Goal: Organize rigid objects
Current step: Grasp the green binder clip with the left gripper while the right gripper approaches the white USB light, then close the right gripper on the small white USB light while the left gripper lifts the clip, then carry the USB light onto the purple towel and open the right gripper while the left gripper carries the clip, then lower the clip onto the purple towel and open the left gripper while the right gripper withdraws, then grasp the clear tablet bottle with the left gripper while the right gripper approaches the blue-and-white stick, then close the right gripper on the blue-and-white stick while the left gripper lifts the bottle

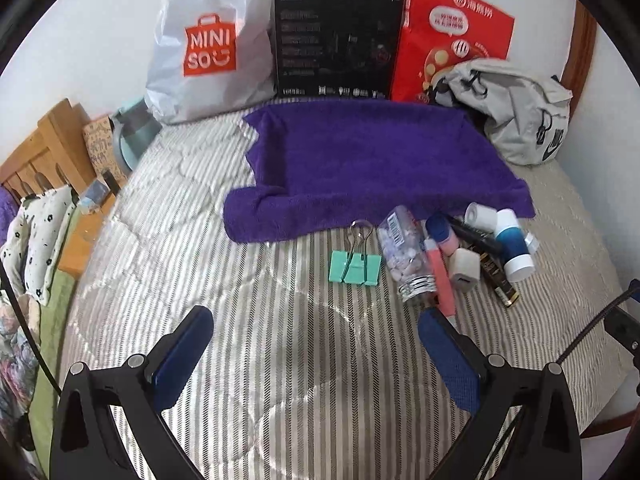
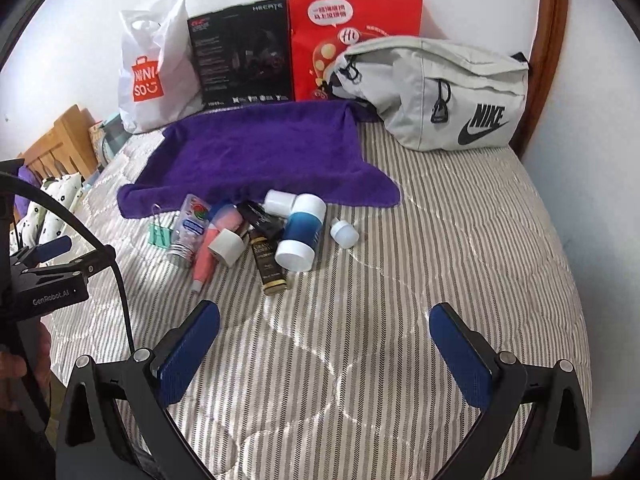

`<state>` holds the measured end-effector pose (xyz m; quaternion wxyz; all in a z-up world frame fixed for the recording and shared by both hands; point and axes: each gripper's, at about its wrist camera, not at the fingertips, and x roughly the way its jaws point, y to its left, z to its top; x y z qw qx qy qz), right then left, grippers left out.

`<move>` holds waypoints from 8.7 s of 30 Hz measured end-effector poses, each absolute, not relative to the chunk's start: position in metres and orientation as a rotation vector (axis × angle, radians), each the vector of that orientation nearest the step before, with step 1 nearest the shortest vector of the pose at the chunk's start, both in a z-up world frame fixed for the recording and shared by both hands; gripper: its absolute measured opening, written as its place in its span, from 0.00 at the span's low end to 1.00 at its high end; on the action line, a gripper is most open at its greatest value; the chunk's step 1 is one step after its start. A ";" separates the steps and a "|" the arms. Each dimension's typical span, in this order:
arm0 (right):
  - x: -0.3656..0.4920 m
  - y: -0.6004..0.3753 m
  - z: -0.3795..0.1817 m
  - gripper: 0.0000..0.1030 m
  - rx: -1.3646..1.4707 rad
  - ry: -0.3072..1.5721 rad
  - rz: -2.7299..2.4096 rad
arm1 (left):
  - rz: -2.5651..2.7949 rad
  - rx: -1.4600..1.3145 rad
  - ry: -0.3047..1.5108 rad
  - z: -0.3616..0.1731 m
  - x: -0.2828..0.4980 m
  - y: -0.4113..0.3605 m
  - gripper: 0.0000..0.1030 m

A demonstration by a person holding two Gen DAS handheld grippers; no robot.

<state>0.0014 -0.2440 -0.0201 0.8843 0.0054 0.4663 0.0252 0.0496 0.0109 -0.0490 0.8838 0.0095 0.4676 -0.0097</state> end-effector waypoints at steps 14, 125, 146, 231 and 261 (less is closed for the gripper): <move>0.022 -0.260 -0.049 1.00 0.013 1.044 0.029 | -0.038 0.067 1.035 -0.104 0.097 0.007 0.98; 0.323 -0.231 -0.092 0.23 0.003 0.999 0.283 | -0.149 -0.037 0.955 -0.063 0.220 0.028 0.38; 0.317 -0.219 -0.107 0.46 -0.087 1.078 0.284 | -0.152 -0.070 0.964 -0.074 0.253 0.032 0.38; 0.107 -0.260 -0.075 0.51 0.202 1.065 0.248 | -0.207 0.145 1.020 -0.103 0.124 -0.062 0.38; 0.122 -0.269 -0.105 0.35 -0.032 1.103 0.098 | -0.231 0.142 1.009 -0.104 0.121 -0.058 0.39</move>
